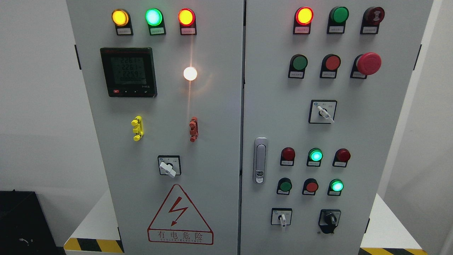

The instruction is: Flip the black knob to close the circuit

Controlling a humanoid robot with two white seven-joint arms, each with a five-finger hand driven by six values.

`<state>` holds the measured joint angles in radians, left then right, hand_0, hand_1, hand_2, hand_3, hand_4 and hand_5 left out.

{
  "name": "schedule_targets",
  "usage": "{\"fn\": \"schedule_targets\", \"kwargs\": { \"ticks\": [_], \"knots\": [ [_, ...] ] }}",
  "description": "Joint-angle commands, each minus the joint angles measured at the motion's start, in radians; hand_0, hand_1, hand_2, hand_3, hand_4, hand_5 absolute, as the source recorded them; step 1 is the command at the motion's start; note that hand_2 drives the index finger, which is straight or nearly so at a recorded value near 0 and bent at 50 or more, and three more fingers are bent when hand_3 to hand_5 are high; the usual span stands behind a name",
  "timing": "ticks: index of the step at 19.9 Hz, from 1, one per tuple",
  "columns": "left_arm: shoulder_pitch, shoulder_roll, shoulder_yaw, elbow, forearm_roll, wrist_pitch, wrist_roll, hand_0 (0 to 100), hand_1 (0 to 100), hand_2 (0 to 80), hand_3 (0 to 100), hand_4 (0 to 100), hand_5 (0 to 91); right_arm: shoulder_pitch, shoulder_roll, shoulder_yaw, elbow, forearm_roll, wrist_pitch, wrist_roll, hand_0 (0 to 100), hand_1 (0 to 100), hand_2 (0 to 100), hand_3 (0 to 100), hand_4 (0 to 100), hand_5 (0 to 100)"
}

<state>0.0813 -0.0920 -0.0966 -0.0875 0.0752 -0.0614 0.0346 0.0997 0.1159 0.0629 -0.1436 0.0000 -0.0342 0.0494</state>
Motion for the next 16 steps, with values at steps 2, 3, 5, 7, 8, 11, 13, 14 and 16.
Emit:
{"fn": "schedule_targets", "kwargs": {
  "ticks": [2,3,5,7,8,11,13,14,16],
  "knots": [
    [0.000,0.000,0.000,0.000,0.000,0.000,0.001,12,56,0.0,0,0,0.0,0.000,0.001,-0.003,-0.008,0.025,0.002,0.006,0,0,0,0,0,0],
    [0.000,0.000,0.000,0.000,0.000,0.000,0.001,12,56,0.0,0,0,0.0,0.000,0.001,-0.003,-0.010,0.025,0.002,0.007,0,0,0,0,0,0],
    [0.000,0.000,0.000,0.000,0.000,0.000,0.001,12,56,0.0,0,0,0.0,0.000,0.002,-0.003,-0.011,0.026,0.000,0.009,0,0,0,0,0,0],
    [0.000,0.000,0.000,0.000,0.000,0.000,0.001,12,56,0.0,0,0,0.0,0.000,0.002,-0.002,-0.033,0.032,0.002,0.010,0,0,0,0,0,0],
    [0.000,0.000,0.000,0.000,0.000,0.000,0.001,12,56,0.0,0,0,0.0,0.003,0.004,-0.005,-0.062,0.052,0.005,0.026,0,0,0,0,0,0],
    [0.000,0.000,0.000,0.000,0.000,0.000,0.001,12,56,0.0,0,0,0.0,0.009,0.004,-0.009,-0.146,0.139,0.011,0.055,0,0,0,0,0,0],
    [0.000,0.000,0.000,0.000,0.000,0.000,0.001,12,56,0.0,0,0,0.0,0.015,0.004,-0.015,-0.200,0.208,0.013,0.053,0,0,0,0,0,0],
    [0.000,0.000,0.002,0.000,0.000,0.000,0.001,12,56,0.0,0,0,0.0,0.015,0.004,-0.021,-0.236,0.236,0.026,0.053,0,1,0,0,0,0],
    [0.000,0.000,0.000,0.000,0.000,0.000,0.001,12,56,0.0,0,0,0.0,0.023,0.002,-0.061,-0.336,0.308,0.075,0.058,0,3,0,7,4,0]
  ]
}}
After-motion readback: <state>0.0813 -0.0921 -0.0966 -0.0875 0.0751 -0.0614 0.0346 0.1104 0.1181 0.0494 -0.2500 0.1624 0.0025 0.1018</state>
